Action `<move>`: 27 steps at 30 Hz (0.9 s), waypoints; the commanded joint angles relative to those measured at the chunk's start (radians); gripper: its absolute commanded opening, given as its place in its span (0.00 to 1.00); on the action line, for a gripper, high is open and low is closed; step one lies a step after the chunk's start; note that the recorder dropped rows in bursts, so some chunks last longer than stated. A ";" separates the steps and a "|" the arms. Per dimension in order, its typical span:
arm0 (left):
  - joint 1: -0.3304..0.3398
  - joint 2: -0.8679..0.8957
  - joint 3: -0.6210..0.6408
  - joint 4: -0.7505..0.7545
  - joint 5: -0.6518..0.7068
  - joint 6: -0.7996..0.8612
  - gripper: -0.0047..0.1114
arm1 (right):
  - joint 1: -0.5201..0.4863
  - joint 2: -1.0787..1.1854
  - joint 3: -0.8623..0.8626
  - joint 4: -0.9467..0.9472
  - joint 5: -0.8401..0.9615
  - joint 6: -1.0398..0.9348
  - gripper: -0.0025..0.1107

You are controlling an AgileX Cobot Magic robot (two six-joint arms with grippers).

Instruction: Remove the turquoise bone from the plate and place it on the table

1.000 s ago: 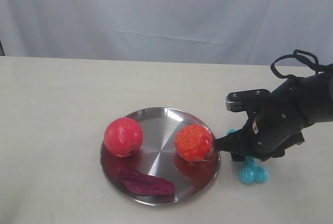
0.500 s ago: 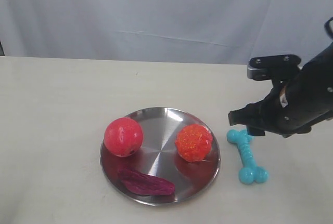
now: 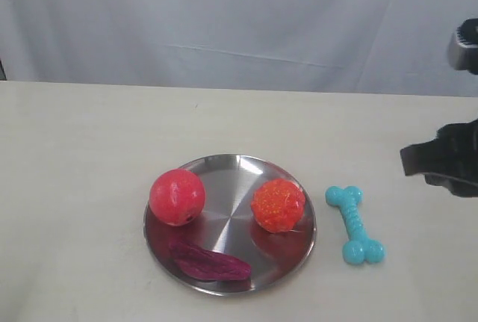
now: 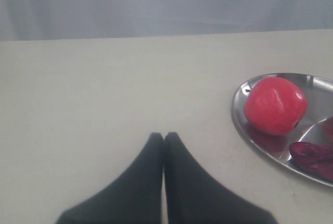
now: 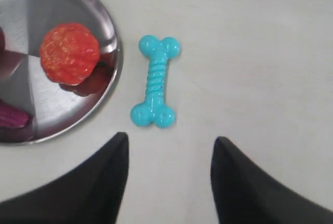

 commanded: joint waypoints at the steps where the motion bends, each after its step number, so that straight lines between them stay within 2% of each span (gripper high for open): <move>1: -0.003 -0.001 0.003 0.000 -0.001 -0.001 0.04 | 0.082 -0.117 0.000 -0.006 0.142 0.020 0.21; 5: -0.003 -0.001 0.003 0.000 -0.001 -0.001 0.04 | 0.142 -0.211 0.030 -0.006 0.162 0.034 0.02; 12: -0.003 -0.001 0.003 0.000 -0.001 -0.001 0.04 | 0.168 -0.338 0.083 0.001 0.165 0.042 0.02; 22: -0.003 -0.001 0.003 0.000 -0.001 -0.001 0.04 | 0.168 -0.381 0.084 -0.010 0.157 0.042 0.02; 27: -0.003 -0.001 0.003 0.000 -0.001 -0.001 0.04 | 0.236 -0.419 0.110 -0.047 0.069 0.053 0.02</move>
